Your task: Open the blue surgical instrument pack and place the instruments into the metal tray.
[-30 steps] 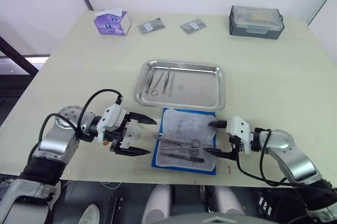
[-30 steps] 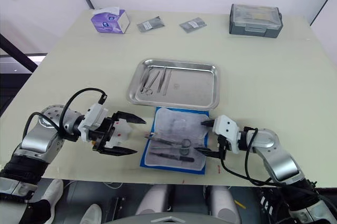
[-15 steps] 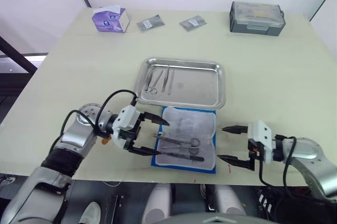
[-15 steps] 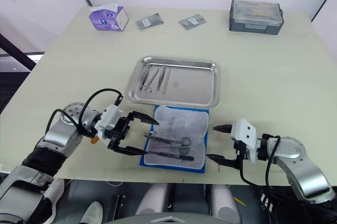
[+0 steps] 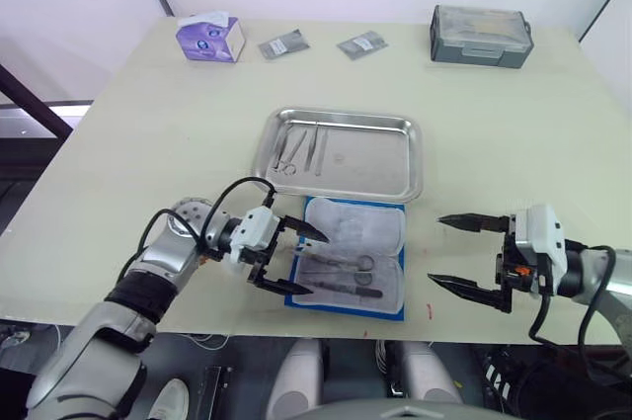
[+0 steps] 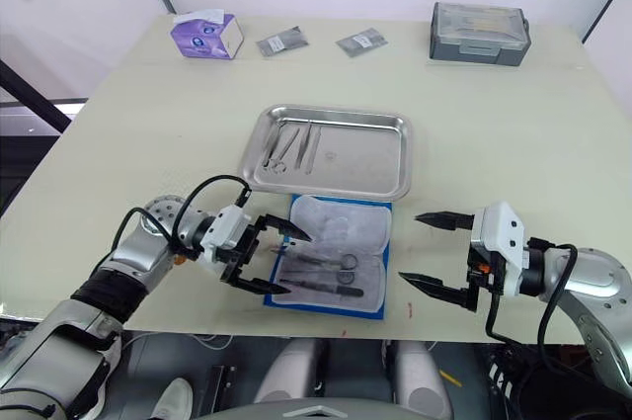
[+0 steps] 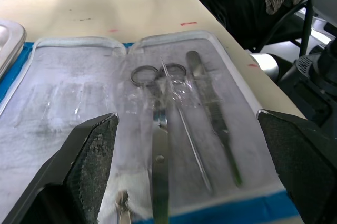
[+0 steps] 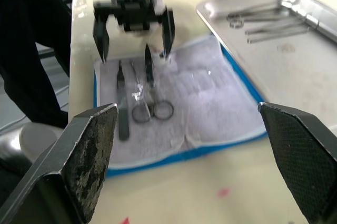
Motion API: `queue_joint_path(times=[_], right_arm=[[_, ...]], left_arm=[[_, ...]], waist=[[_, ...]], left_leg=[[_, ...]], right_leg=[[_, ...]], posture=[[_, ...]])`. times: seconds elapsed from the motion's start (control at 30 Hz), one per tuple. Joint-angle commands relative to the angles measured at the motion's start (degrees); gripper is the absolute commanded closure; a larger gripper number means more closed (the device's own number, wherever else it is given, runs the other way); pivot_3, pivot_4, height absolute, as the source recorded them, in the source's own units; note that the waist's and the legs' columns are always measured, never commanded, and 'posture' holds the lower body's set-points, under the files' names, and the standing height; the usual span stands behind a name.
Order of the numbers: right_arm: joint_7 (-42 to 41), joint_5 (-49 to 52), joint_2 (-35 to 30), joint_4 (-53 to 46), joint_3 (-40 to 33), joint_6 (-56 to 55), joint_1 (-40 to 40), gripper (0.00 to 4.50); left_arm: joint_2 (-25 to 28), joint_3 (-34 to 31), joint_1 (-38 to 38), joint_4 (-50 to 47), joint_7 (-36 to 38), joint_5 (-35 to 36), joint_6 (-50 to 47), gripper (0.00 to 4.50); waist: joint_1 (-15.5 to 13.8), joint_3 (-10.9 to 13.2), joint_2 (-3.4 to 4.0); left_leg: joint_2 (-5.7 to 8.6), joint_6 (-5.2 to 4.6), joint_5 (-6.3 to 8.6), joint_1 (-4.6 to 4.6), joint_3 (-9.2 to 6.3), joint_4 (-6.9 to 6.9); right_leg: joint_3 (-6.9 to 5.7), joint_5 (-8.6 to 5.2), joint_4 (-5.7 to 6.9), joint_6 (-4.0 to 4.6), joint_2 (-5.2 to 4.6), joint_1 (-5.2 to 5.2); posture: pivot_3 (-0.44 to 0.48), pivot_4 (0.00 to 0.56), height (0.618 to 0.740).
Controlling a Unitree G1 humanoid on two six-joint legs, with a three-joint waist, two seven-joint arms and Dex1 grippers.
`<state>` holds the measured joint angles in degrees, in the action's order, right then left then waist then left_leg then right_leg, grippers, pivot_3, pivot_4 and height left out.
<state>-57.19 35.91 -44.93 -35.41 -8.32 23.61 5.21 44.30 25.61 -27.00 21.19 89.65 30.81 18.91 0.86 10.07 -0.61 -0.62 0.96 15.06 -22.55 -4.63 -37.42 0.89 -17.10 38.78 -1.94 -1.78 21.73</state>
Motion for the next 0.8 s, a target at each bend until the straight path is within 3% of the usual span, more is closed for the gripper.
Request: queue_joint_path(times=[0.03, 0.53, 0.8], right_arm=[[0.81, 2.38, -0.65, -3.07, -1.27, 0.96, -1.25, 0.00], [0.59, 2.54, -2.50, -4.84, 0.00, 1.48, -1.09, 0.00], [0.84, 0.56, -1.65, -3.87, 3.20, 0.94, -2.84, 0.00]], left_arm=[[-0.78, 0.52, -0.27, 1.62, 2.85, -1.01, 1.95, 0.02], [-3.92, 3.40, -1.78, 10.55, 2.85, -5.33, 6.43, 0.02], [-4.63, 4.13, -1.46, 12.89, 2.85, -6.00, 6.14, 0.02]], waist=[[-0.03, 0.00, 0.00], [-0.05, -0.10, 0.17], [-0.01, -0.40, 0.66]], left_leg=[[0.00, 0.00, 0.00, 0.00, 0.01, 0.00], [0.03, 0.00, 0.00, 0.08, 0.06, -0.02], [0.04, -0.01, 0.00, 0.18, 0.15, -0.02]], right_leg=[[0.00, 0.00, 0.00, 0.00, 0.00, 0.00], [0.06, 0.00, 0.07, 0.00, -0.02, -0.03], [0.15, 0.00, 0.08, -0.01, -0.02, -0.09]], posture=[[0.000, 0.150, 0.734], [0.000, 0.150, 0.734], [0.000, 0.150, 0.734]])
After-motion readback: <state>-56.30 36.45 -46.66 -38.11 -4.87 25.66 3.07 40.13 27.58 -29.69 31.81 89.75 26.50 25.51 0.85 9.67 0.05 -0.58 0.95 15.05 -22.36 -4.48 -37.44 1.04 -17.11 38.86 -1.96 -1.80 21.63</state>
